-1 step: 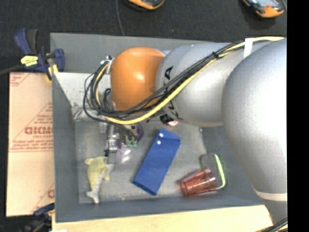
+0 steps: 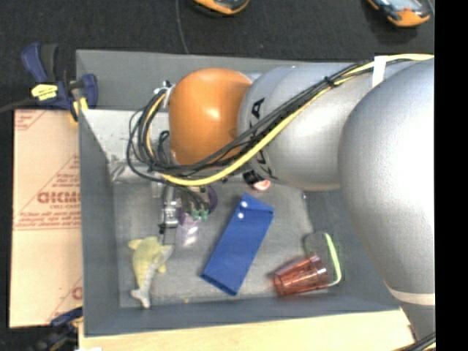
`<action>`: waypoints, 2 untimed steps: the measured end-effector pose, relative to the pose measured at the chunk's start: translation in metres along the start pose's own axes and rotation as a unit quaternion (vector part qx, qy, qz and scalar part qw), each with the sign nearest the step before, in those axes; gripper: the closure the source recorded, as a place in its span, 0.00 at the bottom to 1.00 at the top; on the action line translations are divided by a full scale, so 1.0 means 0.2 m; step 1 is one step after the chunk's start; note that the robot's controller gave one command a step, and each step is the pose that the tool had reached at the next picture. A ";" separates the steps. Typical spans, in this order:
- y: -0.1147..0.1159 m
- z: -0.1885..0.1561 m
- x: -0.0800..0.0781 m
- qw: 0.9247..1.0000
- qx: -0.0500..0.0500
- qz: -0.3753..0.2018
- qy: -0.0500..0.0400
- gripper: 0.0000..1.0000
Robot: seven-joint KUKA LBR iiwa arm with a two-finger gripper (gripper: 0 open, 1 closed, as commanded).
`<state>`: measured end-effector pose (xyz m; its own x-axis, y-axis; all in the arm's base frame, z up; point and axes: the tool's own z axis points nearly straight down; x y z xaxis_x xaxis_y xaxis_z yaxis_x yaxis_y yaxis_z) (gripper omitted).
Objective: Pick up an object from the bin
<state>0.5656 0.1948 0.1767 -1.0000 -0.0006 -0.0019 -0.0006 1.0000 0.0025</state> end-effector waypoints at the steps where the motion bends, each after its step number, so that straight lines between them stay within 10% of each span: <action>1: -0.08 0.21 0.01 0.998 0.000 -0.057 -0.001 0.00; 2: -0.27 0.50 0.05 0.984 0.000 -0.178 -0.003 0.00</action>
Offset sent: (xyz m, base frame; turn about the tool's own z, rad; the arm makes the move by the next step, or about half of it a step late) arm -0.0118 -0.0529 -0.1009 -0.3578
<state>0.5554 0.1417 0.0765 -0.9364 -0.3509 -0.0084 -0.3509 0.9364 0.0004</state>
